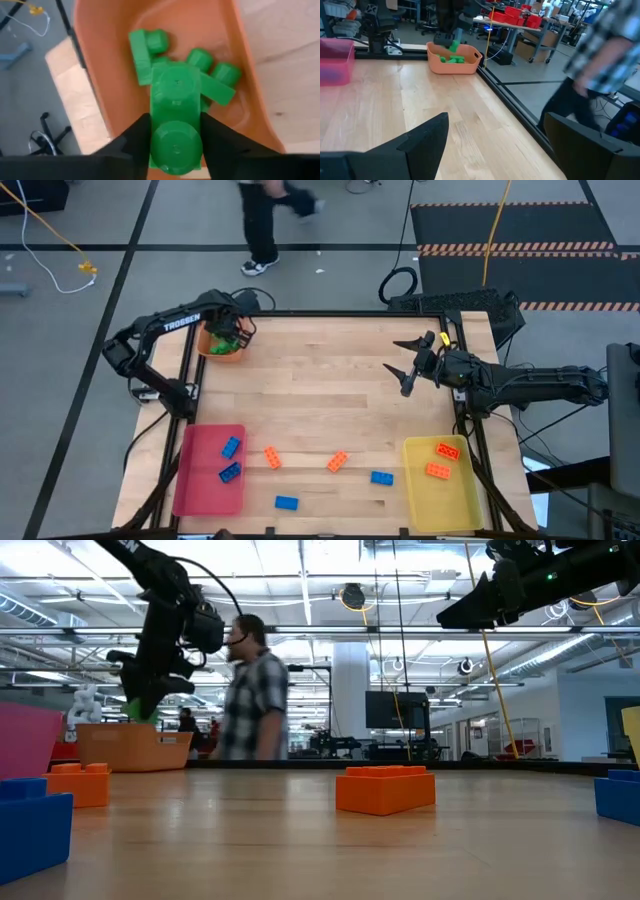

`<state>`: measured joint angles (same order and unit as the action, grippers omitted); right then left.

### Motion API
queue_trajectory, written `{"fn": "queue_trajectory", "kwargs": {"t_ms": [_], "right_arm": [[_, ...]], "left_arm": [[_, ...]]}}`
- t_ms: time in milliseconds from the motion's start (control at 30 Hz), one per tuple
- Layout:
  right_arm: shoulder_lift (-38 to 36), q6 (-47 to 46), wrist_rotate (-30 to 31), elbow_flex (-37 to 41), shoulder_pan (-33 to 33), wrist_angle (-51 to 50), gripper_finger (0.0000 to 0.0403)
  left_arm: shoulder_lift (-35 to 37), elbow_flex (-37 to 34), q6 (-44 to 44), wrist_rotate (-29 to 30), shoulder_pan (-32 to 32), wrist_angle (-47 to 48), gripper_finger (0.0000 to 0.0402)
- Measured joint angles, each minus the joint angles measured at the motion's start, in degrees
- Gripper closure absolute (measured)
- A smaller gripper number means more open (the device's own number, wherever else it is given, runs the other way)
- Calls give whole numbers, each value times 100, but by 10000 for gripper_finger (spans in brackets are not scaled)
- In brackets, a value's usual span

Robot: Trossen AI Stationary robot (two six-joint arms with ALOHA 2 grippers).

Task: Sort & place blocks by color
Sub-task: Put the green game piece into the orange bin, then put the orange game piece into the yellow bin

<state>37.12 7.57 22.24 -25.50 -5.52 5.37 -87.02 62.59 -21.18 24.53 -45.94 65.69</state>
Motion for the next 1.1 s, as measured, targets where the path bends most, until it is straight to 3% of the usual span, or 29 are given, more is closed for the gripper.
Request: {"fn": "queue_trajectory", "kwargs": {"t_ms": [200,367,533,700,900,1100], "right_arm": [[0,41,-1,0,0,41,83],[0,62,-2,0,0,42,83],[1,82,-2,0,0,42,83],[0,85,-2,0,0,39,83],[0,87,0,0,0,-11,83],[0,85,4,0,0,-28,83]], "left_arm": [[2,-27,202,-32,-3,-187,88],[2,72,263,-32,-8,-278,15],[2,512,178,-122,99,-200,15],[2,1139,156,-852,442,-217,47],[2,1770,95,-1579,1267,-284,88],[4,2045,-187,-1702,2355,-308,112]]}}
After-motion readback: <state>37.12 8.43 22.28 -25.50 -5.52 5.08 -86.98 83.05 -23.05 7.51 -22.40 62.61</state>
